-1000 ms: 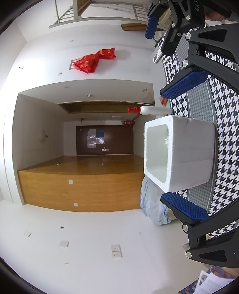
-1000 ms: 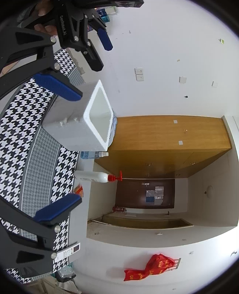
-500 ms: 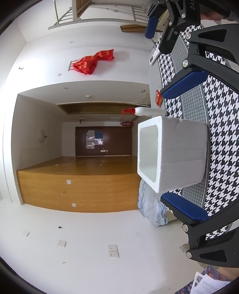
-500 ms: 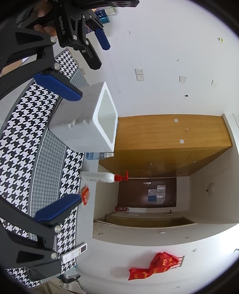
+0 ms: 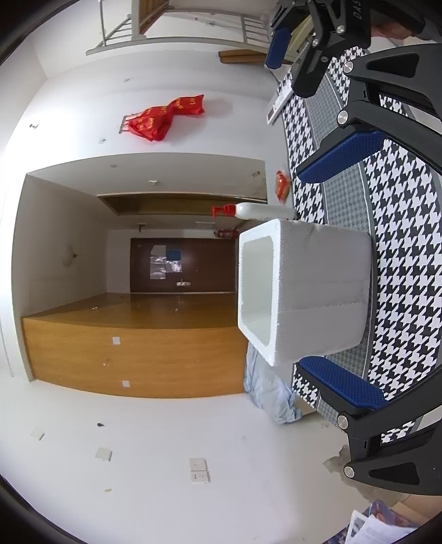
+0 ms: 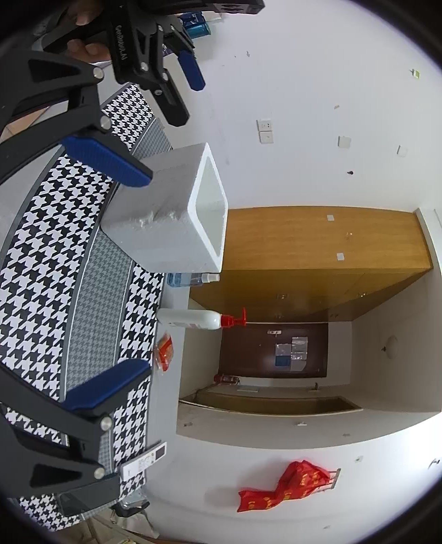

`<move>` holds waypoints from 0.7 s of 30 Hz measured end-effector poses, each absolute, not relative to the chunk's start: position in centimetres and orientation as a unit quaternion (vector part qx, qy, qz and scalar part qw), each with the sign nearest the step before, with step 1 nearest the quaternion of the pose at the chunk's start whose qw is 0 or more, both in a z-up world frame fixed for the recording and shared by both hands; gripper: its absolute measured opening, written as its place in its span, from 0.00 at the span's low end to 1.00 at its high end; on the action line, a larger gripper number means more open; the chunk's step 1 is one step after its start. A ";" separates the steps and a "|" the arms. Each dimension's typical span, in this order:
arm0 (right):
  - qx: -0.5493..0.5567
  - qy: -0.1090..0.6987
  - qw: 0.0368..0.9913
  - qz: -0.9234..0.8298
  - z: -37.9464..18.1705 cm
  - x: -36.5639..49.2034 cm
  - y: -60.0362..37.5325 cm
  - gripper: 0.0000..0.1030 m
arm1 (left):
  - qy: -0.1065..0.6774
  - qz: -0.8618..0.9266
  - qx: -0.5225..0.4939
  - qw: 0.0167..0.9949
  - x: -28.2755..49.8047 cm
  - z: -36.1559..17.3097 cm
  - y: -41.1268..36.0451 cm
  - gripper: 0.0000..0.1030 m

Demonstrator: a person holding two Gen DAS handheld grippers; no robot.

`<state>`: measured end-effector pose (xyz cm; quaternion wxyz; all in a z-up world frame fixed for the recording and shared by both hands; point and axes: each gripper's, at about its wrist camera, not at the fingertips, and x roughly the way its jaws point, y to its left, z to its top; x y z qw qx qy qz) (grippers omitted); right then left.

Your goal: Organize soft objects

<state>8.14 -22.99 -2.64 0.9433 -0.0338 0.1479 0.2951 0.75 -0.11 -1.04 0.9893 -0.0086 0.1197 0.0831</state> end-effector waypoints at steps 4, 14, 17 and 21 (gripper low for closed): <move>-0.029 0.150 0.942 0.300 -3.0 8.2 -23.0 0.99 | 0.122 0.083 -0.014 0.989 0.6 -1.3 0.0 0.99; -0.029 0.155 0.942 0.298 -3.8 8.4 -23.2 0.99 | 0.126 0.087 -0.015 0.988 0.4 -1.9 0.0 0.99; -0.029 0.157 0.941 0.298 -4.0 8.4 -23.2 0.99 | 0.126 0.088 -0.016 0.988 0.4 -2.1 0.0 0.99; -0.029 0.161 0.940 0.299 -4.2 8.3 -23.2 0.99 | 0.127 0.089 -0.016 0.988 0.3 -2.2 -0.1 0.99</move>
